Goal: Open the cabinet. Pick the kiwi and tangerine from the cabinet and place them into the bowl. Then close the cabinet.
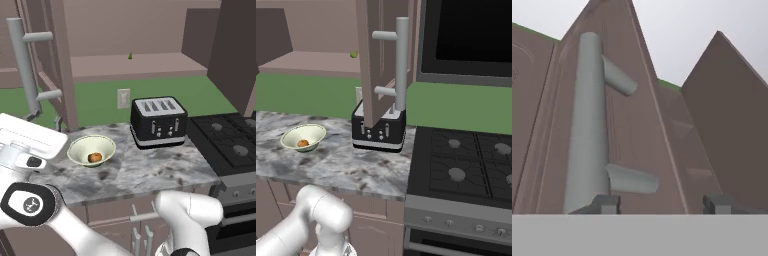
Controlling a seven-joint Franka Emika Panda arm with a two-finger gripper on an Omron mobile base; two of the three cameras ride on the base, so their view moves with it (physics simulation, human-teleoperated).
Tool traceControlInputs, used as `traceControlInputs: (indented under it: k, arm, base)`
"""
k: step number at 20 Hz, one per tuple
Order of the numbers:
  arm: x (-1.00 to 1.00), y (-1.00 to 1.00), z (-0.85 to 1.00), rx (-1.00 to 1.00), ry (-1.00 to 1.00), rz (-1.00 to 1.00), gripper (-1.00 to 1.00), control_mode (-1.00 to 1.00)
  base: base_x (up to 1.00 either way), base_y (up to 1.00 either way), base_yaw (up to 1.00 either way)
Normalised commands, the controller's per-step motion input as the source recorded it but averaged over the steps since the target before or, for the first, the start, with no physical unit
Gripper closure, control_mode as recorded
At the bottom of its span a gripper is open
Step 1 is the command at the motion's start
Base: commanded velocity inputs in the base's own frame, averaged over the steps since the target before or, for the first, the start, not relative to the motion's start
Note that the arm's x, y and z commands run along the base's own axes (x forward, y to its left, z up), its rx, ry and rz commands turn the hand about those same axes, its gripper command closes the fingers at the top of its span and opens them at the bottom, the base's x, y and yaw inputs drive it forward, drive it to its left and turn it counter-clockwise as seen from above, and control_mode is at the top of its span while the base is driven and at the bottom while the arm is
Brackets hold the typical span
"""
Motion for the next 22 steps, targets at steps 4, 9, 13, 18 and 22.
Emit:
traceControlInputs:
  k: [4,9,13,18,22]
  arm:
    - [0.39,-0.33,0.0,0.02,0.01,-0.03,-1.0,-1.0]
    - [0.24,-0.93,0.0,0.07,-0.01,0.0,-1.0,-1.0]
    - [0.28,-1.0,0.0,0.12,-0.01,0.0,-1.0,-1.0]
    - [0.66,-1.0,0.0,0.23,0.0,0.02,-1.0,-1.0]
    - [0.99,-1.0,0.0,0.25,0.0,0.05,-1.0,-1.0]
  base:
    - [0.0,0.0,0.0]
    - [0.0,0.0,0.0]
    - [0.0,0.0,0.0]
    - [0.0,0.0,0.0]
    - [0.0,0.0,0.0]
